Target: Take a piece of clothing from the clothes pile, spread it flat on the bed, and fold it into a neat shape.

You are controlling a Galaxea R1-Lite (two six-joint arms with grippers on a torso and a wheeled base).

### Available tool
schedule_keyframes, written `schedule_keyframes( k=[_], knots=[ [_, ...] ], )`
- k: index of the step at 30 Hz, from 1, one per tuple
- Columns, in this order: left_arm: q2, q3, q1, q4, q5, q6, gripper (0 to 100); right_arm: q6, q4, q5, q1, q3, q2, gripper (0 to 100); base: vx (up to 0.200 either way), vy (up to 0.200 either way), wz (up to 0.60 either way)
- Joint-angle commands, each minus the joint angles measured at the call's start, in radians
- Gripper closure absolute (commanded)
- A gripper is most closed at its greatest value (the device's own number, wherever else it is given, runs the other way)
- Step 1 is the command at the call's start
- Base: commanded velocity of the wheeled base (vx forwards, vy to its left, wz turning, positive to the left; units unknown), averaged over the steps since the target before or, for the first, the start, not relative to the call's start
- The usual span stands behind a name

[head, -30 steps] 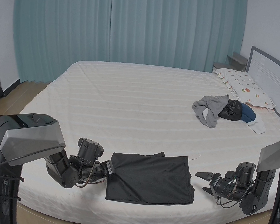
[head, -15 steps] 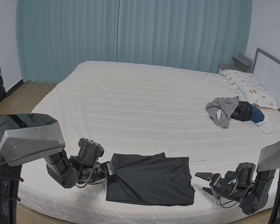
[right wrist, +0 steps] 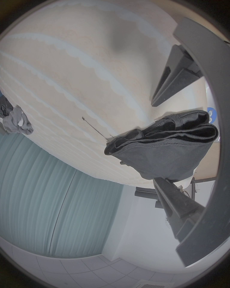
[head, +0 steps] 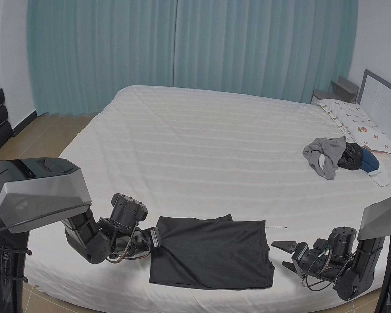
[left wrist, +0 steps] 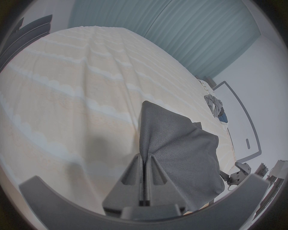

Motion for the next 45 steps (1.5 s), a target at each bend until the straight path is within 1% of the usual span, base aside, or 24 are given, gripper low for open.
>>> schedule_keyframes(
  k=[1,14,18,19,31,34,35,37,38,40,43,45],
  knots=[
    [0.003,0.003,-0.009,-0.001,0.000,-0.001,100,0.000,0.000,0.000,0.000,0.000,0.001,0,0.000,0.000,0.00],
    [0.001,0.009,-0.031,-0.001,0.000,-0.027,100,0.000,0.000,-0.001,0.001,0.000,0.001,0,0.000,0.000,0.00],
    [-0.007,0.004,-0.031,0.002,0.000,-0.070,100,0.000,0.000,-0.001,0.001,0.000,0.001,0,0.000,0.000,0.00],
    [-0.007,0.004,-0.031,0.002,0.000,-0.070,0,0.000,0.000,-0.001,0.001,0.000,0.001,0,0.000,0.000,0.00],
    [-0.011,0.003,-0.032,0.001,0.000,-0.074,0,0.000,0.000,-0.006,0.005,0.002,-0.001,0,0.000,0.000,0.00],
    [-0.030,-0.003,-0.017,-0.002,0.000,-0.078,0,-0.001,0.000,-0.012,0.014,0.002,-0.002,0,0.000,0.000,0.00],
    [-0.051,-0.005,-0.004,-0.002,0.000,-0.088,0,-0.001,0.000,-0.018,0.029,0.003,-0.004,0,0.000,0.000,0.00],
    [-0.073,-0.008,0.005,-0.002,0.000,-0.099,0,-0.003,0.001,-0.037,0.046,0.002,-0.012,0,0.000,0.000,0.00],
    [-0.106,0.006,0.006,-0.001,0.004,-0.104,0,-0.006,0.001,-0.061,0.067,0.003,-0.021,0,0.000,0.000,0.00],
    [-0.169,0.047,0.008,-0.001,0.038,-0.104,0,-0.011,0.004,-0.095,0.089,0.005,-0.047,0,0.000,0.000,0.00],
    [-0.303,0.133,0.023,-0.007,0.081,-0.101,0,-0.029,0.004,-0.127,0.097,0.022,-0.082,0,0.000,0.000,0.00],
    [-0.418,0.196,0.025,-0.001,0.083,-0.099,0,-0.037,0.001,-0.190,0.095,0.042,-0.121,0,0.000,0.000,0.00]
  ],
)
